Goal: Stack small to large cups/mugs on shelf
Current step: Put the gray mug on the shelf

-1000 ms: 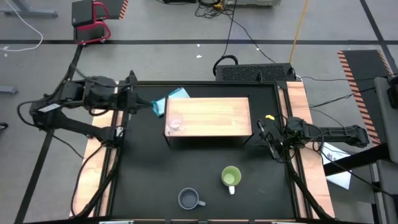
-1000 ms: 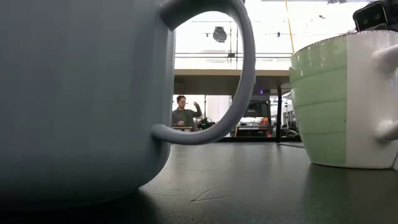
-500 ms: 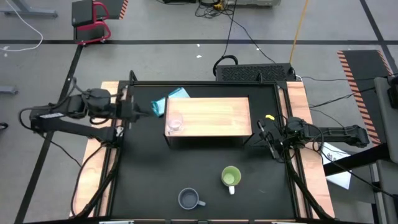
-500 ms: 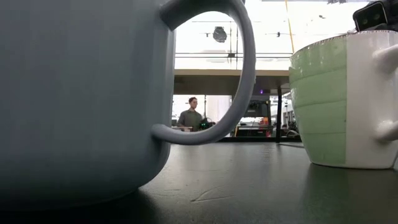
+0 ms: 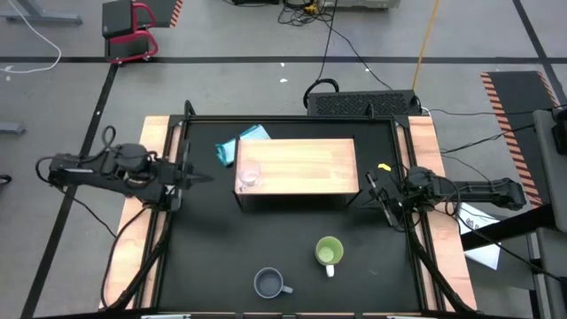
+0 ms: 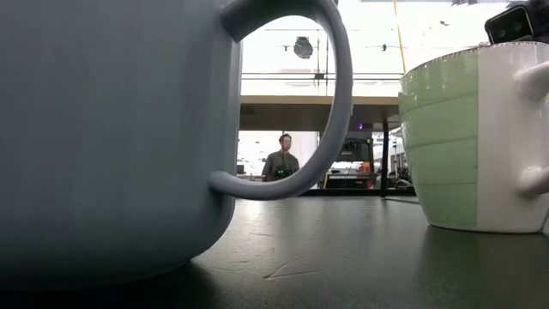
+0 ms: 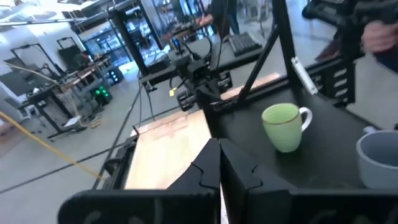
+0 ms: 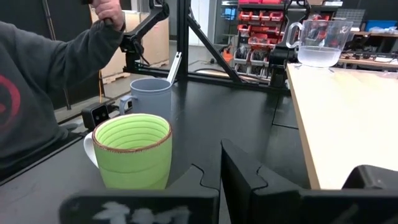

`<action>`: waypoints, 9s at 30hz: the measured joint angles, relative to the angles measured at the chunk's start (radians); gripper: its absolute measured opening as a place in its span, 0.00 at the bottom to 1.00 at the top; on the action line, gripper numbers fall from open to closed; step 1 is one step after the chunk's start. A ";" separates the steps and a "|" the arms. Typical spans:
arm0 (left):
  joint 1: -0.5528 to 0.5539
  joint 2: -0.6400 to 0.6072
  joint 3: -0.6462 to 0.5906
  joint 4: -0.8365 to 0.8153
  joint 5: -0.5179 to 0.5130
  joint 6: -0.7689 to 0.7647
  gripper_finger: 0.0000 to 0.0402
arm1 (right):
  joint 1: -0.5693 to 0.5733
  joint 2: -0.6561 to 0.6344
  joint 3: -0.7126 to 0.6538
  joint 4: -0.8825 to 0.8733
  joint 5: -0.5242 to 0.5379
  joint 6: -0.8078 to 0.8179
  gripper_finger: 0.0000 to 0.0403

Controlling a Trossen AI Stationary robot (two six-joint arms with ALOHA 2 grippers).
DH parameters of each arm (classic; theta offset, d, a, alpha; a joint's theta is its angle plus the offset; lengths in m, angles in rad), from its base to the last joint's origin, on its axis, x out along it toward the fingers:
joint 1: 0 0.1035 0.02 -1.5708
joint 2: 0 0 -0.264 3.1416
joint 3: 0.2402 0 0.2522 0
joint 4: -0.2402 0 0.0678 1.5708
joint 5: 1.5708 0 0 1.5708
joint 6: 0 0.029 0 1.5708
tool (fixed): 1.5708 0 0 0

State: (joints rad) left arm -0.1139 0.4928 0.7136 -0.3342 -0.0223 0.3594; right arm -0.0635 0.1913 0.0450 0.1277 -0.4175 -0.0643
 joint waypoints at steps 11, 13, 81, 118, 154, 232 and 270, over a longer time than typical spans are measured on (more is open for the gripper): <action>-0.001 -0.108 -0.223 0.206 0.169 -0.068 0.00 | 0.000 0.000 0.000 0.032 0.000 -0.001 0.00; 0.000 -0.114 -0.257 0.231 0.184 -0.069 0.00 | 0.000 0.000 0.000 0.032 0.000 -0.001 0.00; -0.026 -0.207 -0.704 0.539 0.200 -0.292 0.00 | 0.000 0.000 0.000 0.025 0.000 0.024 0.00; -0.026 -0.207 -0.703 0.540 0.198 -0.339 0.06 | 0.000 0.000 0.000 0.025 0.000 -0.008 0.00; -0.026 -0.205 -0.703 0.538 0.242 -0.345 0.01 | 0.000 0.000 0.000 0.017 0.000 -0.004 0.00; -0.402 0.635 -0.313 1.032 0.027 -0.294 0.00 | 0.000 0.000 0.000 0.002 -0.001 -0.008 0.00; -0.531 1.029 0.195 0.700 -0.054 -0.303 0.00 | 0.000 0.000 0.000 0.001 -0.004 -0.008 0.00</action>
State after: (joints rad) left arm -0.6452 1.5214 0.9088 0.3660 -0.0763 0.0561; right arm -0.0639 0.1911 0.0448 0.1291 -0.4213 -0.0719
